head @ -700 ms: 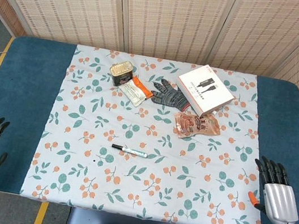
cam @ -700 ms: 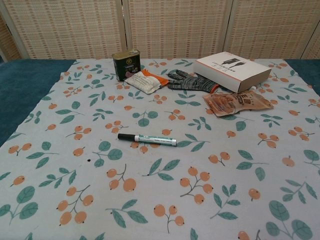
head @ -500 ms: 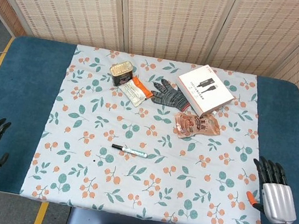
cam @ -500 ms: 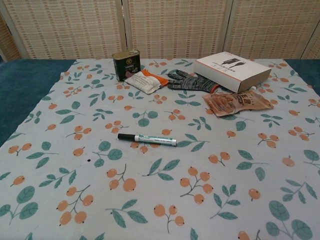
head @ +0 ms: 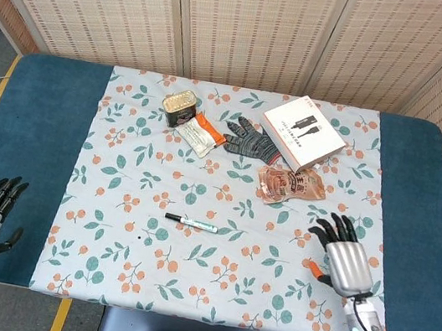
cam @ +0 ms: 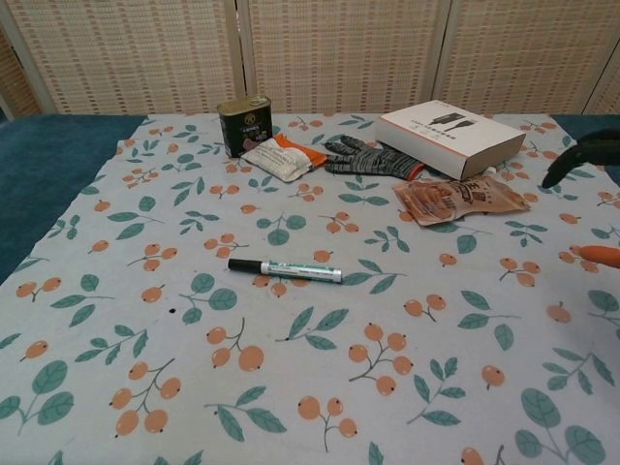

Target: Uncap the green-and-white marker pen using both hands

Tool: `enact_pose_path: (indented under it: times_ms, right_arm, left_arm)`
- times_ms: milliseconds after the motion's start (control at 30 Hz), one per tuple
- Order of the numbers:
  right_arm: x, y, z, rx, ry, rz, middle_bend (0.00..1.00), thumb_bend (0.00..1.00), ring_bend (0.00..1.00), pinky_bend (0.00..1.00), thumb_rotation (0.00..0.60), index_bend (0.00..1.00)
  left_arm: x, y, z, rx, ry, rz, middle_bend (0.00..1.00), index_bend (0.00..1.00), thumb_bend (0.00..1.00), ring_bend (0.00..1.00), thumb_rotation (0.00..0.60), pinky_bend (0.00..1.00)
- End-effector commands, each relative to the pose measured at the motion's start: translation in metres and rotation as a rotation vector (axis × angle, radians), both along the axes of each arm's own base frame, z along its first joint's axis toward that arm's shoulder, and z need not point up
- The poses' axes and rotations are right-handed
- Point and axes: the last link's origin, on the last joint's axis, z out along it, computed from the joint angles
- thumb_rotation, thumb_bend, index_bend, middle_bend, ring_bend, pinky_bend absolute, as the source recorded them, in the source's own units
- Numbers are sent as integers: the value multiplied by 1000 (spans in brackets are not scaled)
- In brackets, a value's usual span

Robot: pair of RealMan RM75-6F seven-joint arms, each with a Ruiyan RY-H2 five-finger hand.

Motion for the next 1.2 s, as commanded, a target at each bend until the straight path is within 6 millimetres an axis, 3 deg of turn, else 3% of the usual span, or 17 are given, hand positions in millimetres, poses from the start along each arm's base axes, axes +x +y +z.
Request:
enact_pose_path:
  times_ms: [33, 300, 600, 967, 1200]
  right_arm:
    - [61, -32, -43, 93, 1, 76, 179, 163, 0, 0, 600, 282]
    - [117, -63, -108, 152, 39, 81, 235, 181, 0, 0, 600, 357]
    - [147, -82, -156, 162, 99, 38, 256, 209, 0, 0, 600, 382]
    - [166, -81, -181, 216, 109, 10, 256, 238, 0, 0, 600, 394]
    - [172, -81, -189, 216, 138, 16, 256, 273, 0, 0, 600, 408]
  left_arm:
    - [-2, -1, 0, -3, 0, 6, 0, 0, 381, 0, 600, 0]
    - [-7, -4, 9, 25, -8, 21, 0, 0, 380, 0, 600, 0]
    - [-9, -3, 12, 27, -13, 31, 0, 0, 380, 0, 600, 0]
    - [-11, -1, 12, -7, -24, 40, 0, 0, 380, 0, 600, 0]
    - [-11, -1, 13, -8, -19, 49, 0, 0, 441, 0, 600, 0]
